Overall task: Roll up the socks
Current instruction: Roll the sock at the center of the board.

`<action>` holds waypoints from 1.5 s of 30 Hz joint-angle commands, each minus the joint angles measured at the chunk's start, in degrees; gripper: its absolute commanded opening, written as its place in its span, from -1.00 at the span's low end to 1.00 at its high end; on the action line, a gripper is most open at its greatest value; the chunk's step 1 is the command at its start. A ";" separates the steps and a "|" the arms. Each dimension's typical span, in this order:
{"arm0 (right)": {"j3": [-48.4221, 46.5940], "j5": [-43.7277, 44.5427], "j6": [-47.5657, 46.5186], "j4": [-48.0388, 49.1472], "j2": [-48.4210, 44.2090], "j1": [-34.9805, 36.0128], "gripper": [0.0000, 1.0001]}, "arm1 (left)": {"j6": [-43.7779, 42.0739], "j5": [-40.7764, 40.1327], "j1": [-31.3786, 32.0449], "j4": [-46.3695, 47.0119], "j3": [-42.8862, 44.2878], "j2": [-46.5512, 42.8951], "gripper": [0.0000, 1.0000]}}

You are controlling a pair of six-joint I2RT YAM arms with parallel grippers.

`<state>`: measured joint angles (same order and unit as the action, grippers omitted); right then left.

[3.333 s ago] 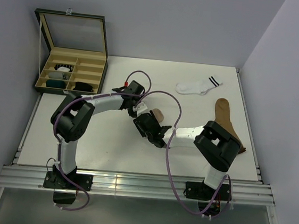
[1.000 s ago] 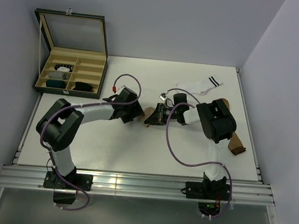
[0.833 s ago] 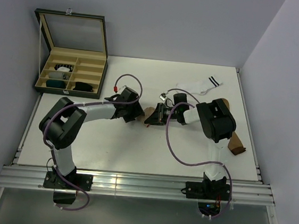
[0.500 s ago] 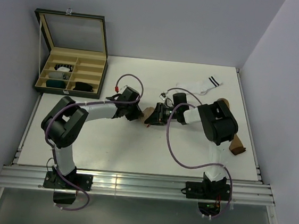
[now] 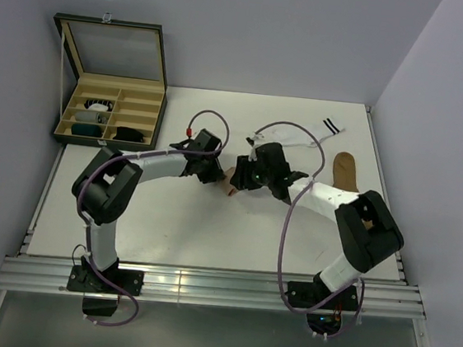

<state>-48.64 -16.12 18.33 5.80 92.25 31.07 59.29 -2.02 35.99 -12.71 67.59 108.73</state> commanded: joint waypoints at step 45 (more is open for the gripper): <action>-4.79 -9.60 -4.62 -1.05 11.80 5.95 -1.00 | 0.03 -2.10 -4.96 -2.33 -5.09 -12.47 0.44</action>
<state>-52.88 -8.08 9.61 9.41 102.72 40.51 56.73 -1.85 31.66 -17.02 64.62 100.75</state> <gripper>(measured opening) 0.088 0.716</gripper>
